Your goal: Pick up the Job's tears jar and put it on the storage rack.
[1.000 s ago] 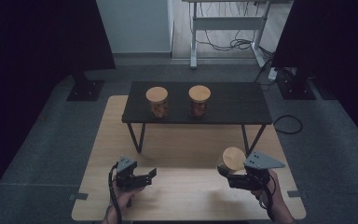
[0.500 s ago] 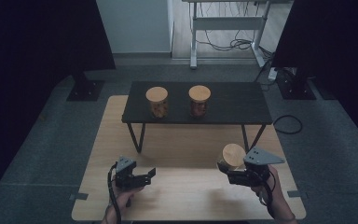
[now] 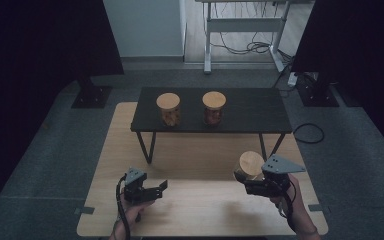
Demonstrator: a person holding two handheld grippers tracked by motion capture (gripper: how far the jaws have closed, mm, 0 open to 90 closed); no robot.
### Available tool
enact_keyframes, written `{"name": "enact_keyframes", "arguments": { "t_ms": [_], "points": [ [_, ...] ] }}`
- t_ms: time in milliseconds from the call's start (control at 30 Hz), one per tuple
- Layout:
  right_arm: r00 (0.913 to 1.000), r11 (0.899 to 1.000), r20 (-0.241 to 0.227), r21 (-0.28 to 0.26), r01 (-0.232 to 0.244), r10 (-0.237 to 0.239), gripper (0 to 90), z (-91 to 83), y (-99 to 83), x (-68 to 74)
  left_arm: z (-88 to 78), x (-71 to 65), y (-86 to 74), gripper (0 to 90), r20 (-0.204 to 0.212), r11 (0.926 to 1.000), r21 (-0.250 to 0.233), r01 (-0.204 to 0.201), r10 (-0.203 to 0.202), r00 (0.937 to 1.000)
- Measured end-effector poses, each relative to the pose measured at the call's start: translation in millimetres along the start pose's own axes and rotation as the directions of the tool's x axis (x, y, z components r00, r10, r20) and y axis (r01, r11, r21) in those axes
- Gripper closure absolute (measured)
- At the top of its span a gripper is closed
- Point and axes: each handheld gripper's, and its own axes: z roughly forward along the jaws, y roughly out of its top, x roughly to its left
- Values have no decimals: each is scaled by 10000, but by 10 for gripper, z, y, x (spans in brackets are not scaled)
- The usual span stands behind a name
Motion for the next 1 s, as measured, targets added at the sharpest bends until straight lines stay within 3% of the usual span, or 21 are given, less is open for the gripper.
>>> {"name": "enact_keyframes", "arguments": {
  "t_ms": [367, 1000],
  "points": [
    [10000, 10000, -23, -3, 30, -30, 247, 2, 67, -23, -5, 7, -1, 50, -15, 10000, -21, 8, -8, 10000],
    [9992, 9992, 110, -164, -375, 377, 247, -16, 107, -115, 12, -6, -4, 50, -19, 10000, 19, 7, -7, 10000]
  ]
}}
